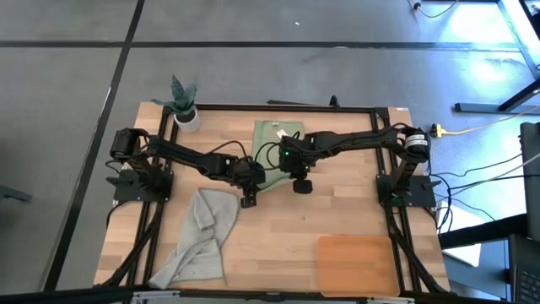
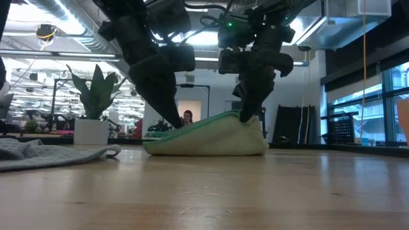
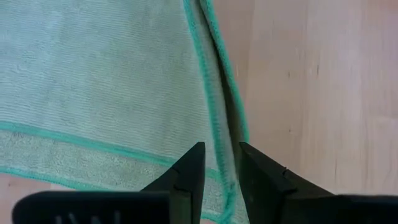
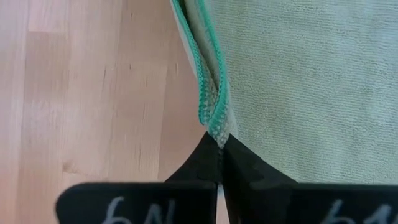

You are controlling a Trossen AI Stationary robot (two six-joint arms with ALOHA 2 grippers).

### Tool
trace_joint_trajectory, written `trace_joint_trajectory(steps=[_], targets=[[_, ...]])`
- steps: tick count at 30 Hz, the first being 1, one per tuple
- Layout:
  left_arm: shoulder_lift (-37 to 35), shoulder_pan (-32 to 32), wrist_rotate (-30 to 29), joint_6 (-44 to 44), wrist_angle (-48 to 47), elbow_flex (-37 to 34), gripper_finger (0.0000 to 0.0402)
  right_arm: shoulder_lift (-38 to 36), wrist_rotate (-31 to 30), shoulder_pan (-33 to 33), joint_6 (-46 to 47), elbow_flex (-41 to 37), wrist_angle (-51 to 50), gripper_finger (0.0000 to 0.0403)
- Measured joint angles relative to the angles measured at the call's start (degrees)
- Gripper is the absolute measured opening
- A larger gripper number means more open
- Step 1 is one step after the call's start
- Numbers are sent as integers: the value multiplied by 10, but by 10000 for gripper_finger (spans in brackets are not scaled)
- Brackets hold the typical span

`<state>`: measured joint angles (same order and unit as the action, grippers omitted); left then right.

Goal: Roll microfiber towels into tight, uniform cylinder then place into a basket
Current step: Roll the green microfiber cloth

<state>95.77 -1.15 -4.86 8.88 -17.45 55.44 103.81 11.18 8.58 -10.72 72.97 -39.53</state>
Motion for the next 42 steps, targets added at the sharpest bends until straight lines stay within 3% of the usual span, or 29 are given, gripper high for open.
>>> trace_joint_trajectory(steps=[16, 33, 36, 40, 42], targets=[[7, 11, 55, 43, 12, -1, 86, 0, -11, 0, 0, 0, 2, 5], [36, -12, 14, 15, 28, -1, 85, 0, -26, 0, 1, 0, 5, 5], [36, -10, 14, 12, 17, -1, 68, 0, -26, 0, 2, 0, 4, 5], [36, -10, 14, 11, 0, -1, 11, 0, -23, 0, 2, 0, 1, 5], [36, -9, 22, 11, 0, 0, 6, 0, -20, 0, 3, 0, -5, 5]])
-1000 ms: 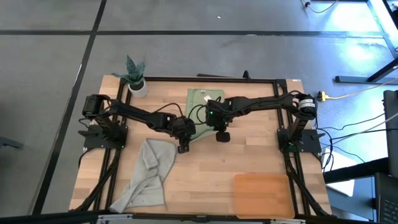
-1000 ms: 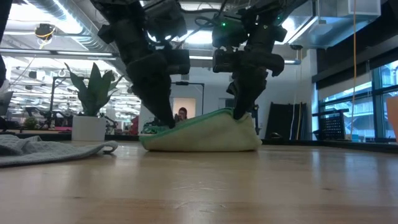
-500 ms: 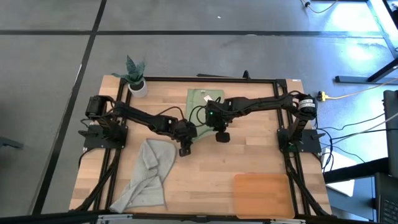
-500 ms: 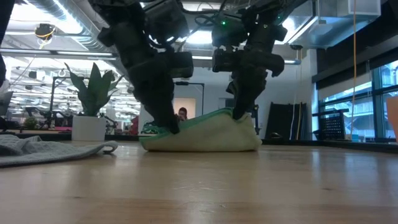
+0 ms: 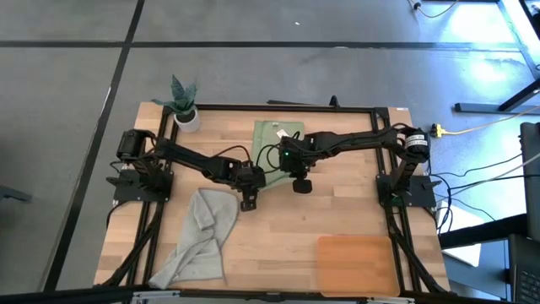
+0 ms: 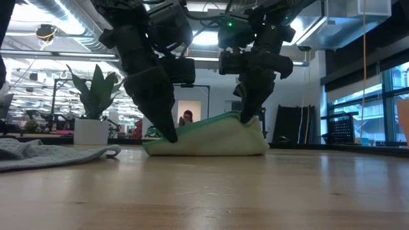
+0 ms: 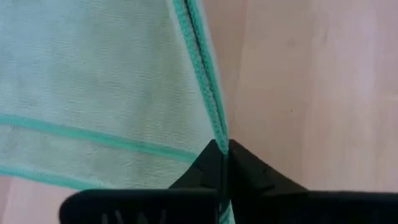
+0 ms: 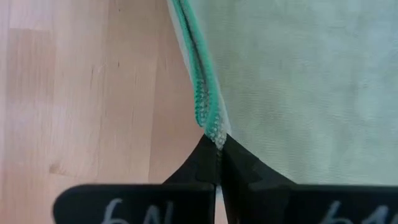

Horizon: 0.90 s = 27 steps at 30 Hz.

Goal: Roll microfiber towels into tight, uniform cylinder then place into a basket
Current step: Roll the green microfiber cloth

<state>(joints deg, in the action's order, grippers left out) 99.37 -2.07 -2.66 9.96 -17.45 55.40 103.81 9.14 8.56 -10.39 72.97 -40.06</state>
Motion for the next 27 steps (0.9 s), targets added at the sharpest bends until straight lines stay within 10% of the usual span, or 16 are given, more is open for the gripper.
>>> trace_joint_trajectory(steps=[13, 27], targets=[[0, 46, 67, -59, -103, 79, 0, -2, 101, -1, 64, 1, -68, 5], [19, 89, 25, -61, -80, 81, 0, -1, -34, -1, 170, 1, -79, 5]])
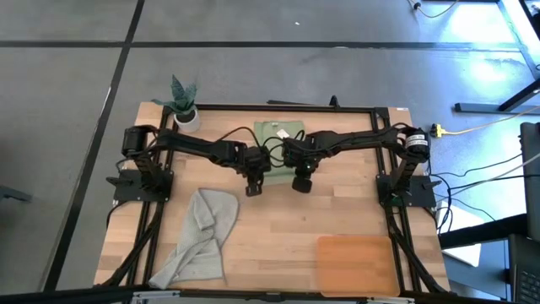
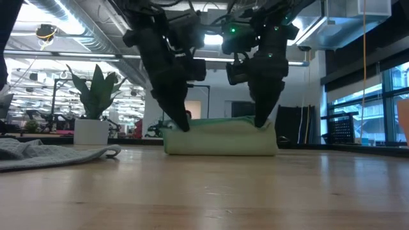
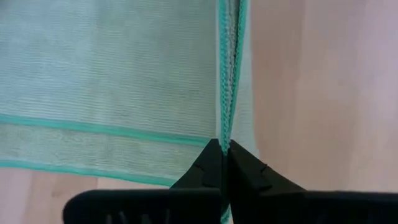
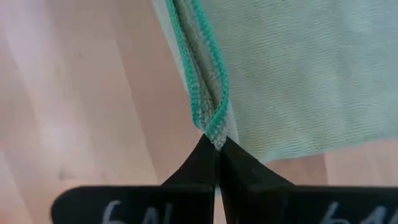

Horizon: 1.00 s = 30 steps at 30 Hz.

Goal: Roll microfiber towels into tight, uniform cylinder then place into a basket
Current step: Roll the green microfiber cloth

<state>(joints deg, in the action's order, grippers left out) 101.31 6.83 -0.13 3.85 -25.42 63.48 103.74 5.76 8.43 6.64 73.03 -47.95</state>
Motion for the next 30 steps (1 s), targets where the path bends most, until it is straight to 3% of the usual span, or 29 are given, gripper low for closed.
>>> trace_joint_trajectory(steps=[11, 18, 23, 30], targets=[[25, 0, -49, -33, 38, 0, 0, 1, -87, 0, 10, -3, -1, 5], [26, 0, -52, -49, 53, -1, 0, 1, -94, 0, 6, -3, -1, 8], [26, 0, -56, -49, 62, -1, 5, 1, -94, 0, 7, -3, -1, 40], [26, 0, -56, -60, 65, -1, 49, 1, -107, 0, 5, -3, 2, 100]])
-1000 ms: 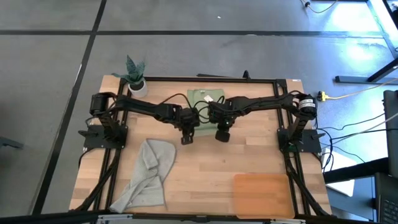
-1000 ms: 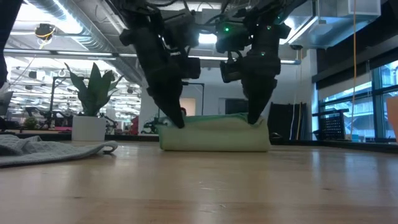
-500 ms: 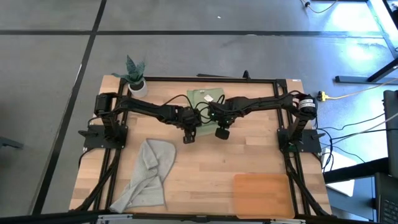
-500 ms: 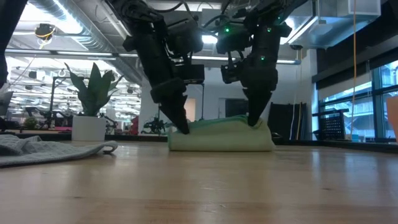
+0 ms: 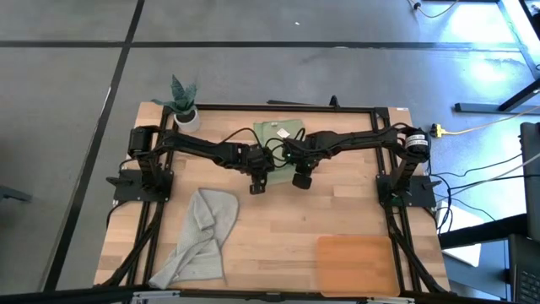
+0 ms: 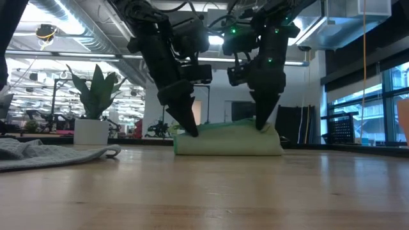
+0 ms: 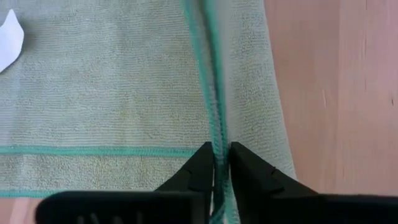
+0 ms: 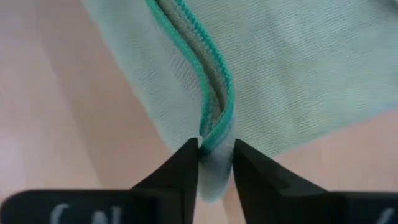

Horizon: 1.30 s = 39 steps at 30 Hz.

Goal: Roll microfiber towels into tight, uniform cylinder then place into a basket
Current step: Roll the green microfiber cloth

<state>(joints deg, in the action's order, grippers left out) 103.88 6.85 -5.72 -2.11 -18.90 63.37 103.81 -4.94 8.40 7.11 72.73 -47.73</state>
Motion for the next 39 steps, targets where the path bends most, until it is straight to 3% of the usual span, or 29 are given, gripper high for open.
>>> trace_joint_trajectory(steps=[6, 15, 21, 30, 36, 39], targets=[[0, 0, -27, 0, 5, 0, 79, 0, -58, 0, 5, 0, 1, 140], [-23, 1, -73, 19, 3, 0, 80, -5, -61, 0, 17, 21, -10, 133], [-87, 7, -72, 20, -30, 0, 78, -20, -20, 0, -17, 34, -21, 130], [-172, 8, -72, 55, -113, 1, 79, -24, 146, -7, -194, 1, -9, 130], [-192, 8, -71, 66, -140, 1, 81, -23, 153, -26, -270, -12, 4, 129], [-192, 6, -62, 67, -140, 1, 79, -23, 121, -27, -267, -12, 21, 129]])
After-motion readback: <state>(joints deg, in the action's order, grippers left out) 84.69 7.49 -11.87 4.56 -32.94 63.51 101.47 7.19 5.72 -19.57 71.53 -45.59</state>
